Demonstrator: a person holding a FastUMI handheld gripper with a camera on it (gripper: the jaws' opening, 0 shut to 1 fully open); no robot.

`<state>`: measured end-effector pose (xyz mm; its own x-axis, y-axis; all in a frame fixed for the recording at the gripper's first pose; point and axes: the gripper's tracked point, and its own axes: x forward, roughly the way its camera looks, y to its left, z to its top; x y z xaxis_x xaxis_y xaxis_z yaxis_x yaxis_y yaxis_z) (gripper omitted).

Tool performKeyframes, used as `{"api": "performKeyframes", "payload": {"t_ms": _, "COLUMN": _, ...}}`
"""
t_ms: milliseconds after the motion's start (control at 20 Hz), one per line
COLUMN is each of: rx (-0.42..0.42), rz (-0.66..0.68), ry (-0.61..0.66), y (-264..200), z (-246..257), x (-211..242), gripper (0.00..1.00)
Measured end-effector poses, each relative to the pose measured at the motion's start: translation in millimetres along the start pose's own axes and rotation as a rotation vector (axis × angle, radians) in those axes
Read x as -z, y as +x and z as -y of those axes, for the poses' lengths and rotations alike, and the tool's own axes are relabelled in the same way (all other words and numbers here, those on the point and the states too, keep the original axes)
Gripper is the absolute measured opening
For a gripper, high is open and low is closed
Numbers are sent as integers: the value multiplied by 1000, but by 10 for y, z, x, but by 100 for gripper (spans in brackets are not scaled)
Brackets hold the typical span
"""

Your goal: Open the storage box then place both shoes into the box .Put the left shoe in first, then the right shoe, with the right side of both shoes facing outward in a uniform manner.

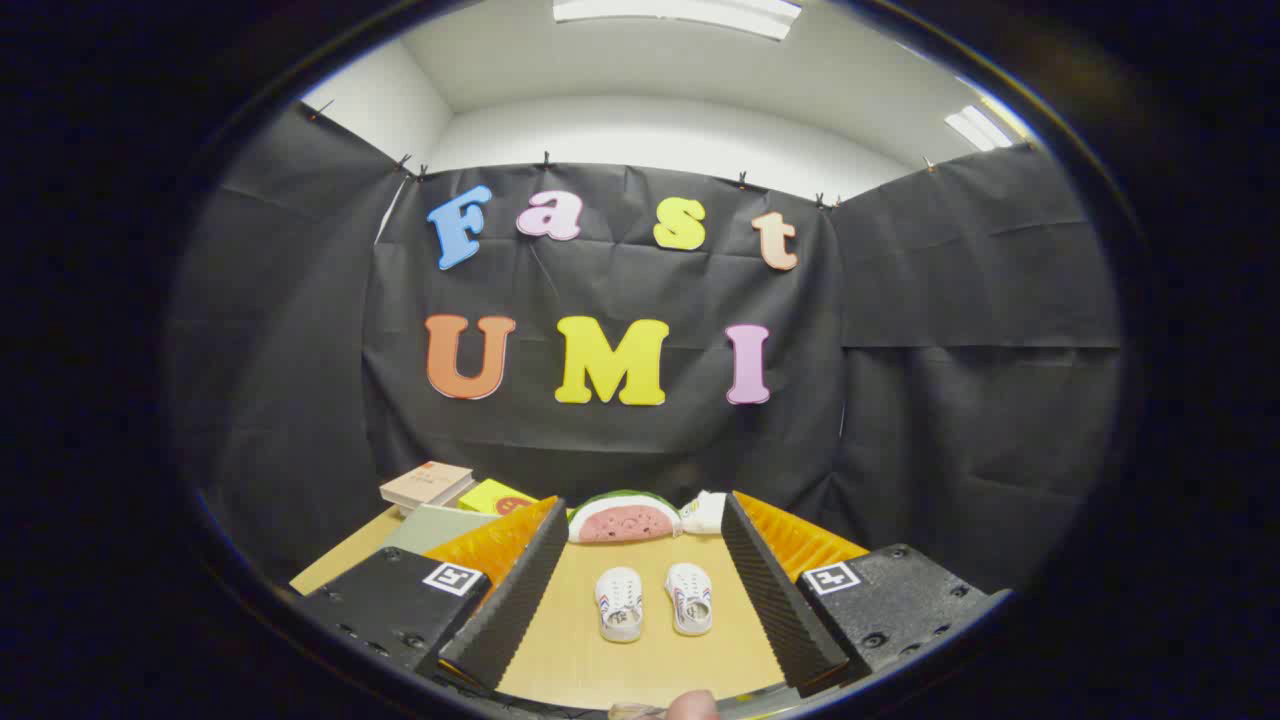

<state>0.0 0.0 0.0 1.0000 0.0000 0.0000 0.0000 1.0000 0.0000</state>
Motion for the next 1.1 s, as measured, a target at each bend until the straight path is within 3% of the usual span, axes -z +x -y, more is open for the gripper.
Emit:
{"api": "performKeyframes", "payload": {"t_ms": 500, "rx": -49, "rz": 37, "ry": 21, "y": -8, "z": -255, "x": -134, "gripper": 100}}
{"api": "performKeyframes", "payload": {"t_ms": 1100, "rx": -30, "rz": 19, "ry": 30, "y": -15, "z": -164, "x": -101, "gripper": 100}}
